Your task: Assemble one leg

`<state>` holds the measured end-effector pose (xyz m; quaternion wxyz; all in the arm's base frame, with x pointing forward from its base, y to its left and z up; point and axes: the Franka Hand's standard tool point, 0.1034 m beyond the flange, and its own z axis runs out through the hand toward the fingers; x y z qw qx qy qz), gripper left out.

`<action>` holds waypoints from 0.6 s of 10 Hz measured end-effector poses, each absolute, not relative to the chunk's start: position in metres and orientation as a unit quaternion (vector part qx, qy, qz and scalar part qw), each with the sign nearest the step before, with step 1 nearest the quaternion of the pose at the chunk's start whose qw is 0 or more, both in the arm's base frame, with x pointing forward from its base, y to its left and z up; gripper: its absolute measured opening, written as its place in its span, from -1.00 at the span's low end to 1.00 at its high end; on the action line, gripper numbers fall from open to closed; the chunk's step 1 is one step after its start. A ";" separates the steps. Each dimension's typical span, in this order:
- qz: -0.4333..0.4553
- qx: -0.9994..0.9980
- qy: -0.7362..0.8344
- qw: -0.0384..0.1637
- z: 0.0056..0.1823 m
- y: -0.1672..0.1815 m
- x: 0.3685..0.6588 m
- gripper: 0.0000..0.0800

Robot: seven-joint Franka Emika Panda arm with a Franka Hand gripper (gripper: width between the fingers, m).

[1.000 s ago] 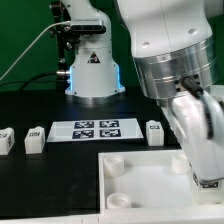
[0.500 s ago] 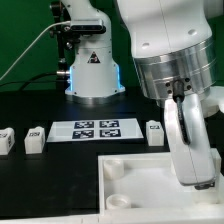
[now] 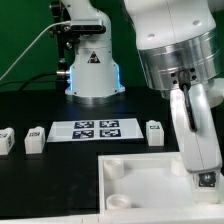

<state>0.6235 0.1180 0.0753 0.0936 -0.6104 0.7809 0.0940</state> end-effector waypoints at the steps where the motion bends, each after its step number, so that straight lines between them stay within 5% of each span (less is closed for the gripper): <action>1: 0.093 -0.611 0.780 0.096 0.081 0.119 0.622 0.62; 6: 0.093 -0.615 0.777 0.098 0.087 0.124 0.620 0.62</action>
Offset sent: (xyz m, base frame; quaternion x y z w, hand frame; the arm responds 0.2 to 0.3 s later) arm 0.0000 0.0000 0.0000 0.0000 0.0000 0.0000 1.0000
